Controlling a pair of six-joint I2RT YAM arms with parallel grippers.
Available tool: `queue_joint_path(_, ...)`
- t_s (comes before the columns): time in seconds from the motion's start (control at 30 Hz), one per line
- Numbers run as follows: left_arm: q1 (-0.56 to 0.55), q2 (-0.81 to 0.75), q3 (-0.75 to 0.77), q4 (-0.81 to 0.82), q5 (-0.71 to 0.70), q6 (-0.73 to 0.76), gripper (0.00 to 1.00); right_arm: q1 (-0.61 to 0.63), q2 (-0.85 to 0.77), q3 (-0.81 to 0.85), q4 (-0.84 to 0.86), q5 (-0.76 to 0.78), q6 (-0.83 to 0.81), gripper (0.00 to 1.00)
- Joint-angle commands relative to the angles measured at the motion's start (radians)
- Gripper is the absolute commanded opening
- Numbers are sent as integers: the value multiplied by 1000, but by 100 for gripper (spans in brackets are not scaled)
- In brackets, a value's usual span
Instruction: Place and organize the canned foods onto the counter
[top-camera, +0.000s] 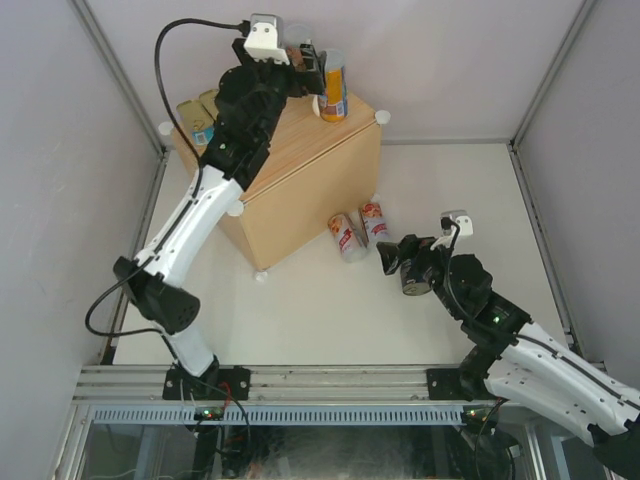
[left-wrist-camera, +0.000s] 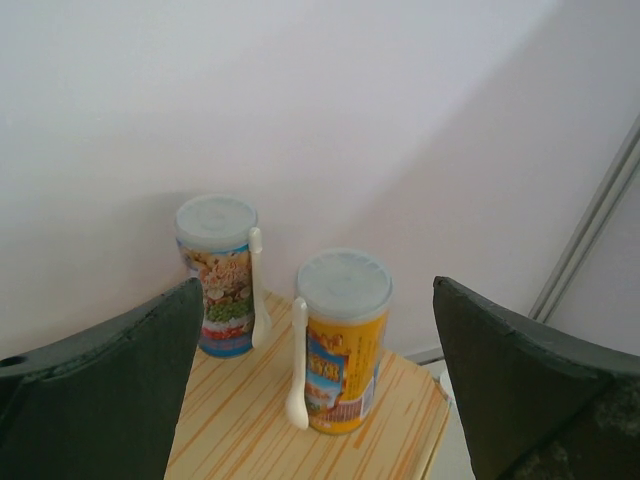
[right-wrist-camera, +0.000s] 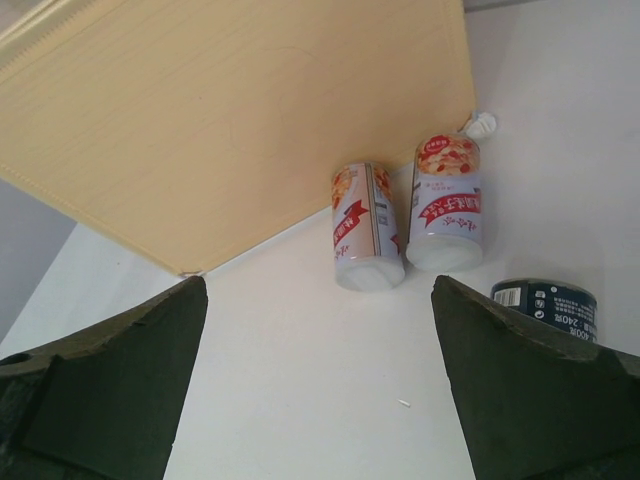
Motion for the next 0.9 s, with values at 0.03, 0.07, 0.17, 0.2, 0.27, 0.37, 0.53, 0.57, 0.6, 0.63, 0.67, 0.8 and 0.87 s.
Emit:
queue_joint_path(0.03,-52,-218,-163,62,-47,48,100,9,44,27,42,46,-2,93)
queue_joint_path(0.07,-69,-256,-202,63,-61,56,100,12,56,27,46,52,-1,93)
queue_joint_path(0.17,-135,-375,-325,58,-110,84,100,29,115,39,52,80,-5,93)
queue_joint_path(0.2,-162,-430,-365,54,-128,88,100,32,138,43,59,86,-10,94)
queue_joint_path(0.27,-220,-506,-449,42,-166,82,100,39,191,48,82,92,-18,93)
queue_joint_path(0.37,-329,-611,-585,29,-233,67,100,44,271,49,143,94,-33,93)
queue_joint_path(0.53,-488,-731,-792,28,-328,-15,98,44,437,70,244,70,-94,93)
queue_joint_path(0.57,-524,-742,-832,29,-341,-28,97,46,483,80,257,60,-106,93)
queue_joint_path(0.6,-553,-751,-856,28,-359,-33,97,46,518,89,275,49,-121,93)
queue_joint_path(0.63,-579,-757,-877,26,-385,-34,97,45,551,97,291,37,-134,94)
queue_joint_path(0.67,-603,-767,-897,26,-408,-37,97,44,582,110,303,25,-147,94)
queue_joint_path(0.8,-665,-803,-949,12,-470,-67,97,44,708,171,326,-8,-184,94)
queue_joint_path(0.87,-684,-823,-970,3,-490,-85,97,46,770,211,319,-9,-194,94)
